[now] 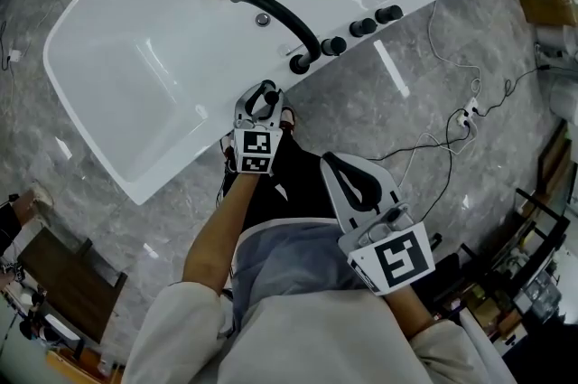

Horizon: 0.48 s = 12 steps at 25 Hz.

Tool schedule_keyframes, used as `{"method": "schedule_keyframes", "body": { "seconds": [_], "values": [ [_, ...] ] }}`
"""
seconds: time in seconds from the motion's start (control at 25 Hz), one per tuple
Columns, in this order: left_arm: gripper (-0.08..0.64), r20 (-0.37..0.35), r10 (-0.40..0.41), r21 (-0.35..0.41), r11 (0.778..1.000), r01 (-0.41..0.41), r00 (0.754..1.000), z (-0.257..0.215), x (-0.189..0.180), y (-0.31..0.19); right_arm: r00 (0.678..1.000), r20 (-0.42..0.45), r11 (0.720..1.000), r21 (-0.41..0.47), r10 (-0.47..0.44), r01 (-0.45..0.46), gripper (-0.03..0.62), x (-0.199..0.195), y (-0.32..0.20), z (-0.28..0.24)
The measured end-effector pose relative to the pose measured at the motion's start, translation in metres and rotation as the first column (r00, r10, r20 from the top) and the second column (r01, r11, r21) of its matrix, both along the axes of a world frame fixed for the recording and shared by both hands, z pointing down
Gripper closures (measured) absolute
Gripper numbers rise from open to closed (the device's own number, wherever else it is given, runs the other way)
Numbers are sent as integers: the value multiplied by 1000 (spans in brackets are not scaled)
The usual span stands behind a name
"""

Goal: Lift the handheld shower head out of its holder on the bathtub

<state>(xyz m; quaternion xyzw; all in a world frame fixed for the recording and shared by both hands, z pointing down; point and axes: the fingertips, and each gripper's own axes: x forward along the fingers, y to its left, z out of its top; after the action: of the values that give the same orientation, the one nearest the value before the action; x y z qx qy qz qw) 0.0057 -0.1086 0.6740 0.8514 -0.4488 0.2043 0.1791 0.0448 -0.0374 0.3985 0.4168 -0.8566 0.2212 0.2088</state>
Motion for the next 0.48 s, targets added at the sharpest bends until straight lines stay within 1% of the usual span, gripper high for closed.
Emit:
{"method": "schedule_keyframes", "body": {
  "seconds": [0.24,0.4,0.48],
  "values": [
    [417,20,-18,13,1000,18,1000,-3,-6,-1,1000,1,1000,-2,2,-2,573,-1,2,0],
    [420,35,-35,-27,999,36,999,11,-6,10,1000,2,1000,-2,0,0,574,0,3,1],
    [420,40,-33,-16,999,34,999,10,-7,10,1000,3,1000,-1,0,0,573,0,3,2]
  ]
}}
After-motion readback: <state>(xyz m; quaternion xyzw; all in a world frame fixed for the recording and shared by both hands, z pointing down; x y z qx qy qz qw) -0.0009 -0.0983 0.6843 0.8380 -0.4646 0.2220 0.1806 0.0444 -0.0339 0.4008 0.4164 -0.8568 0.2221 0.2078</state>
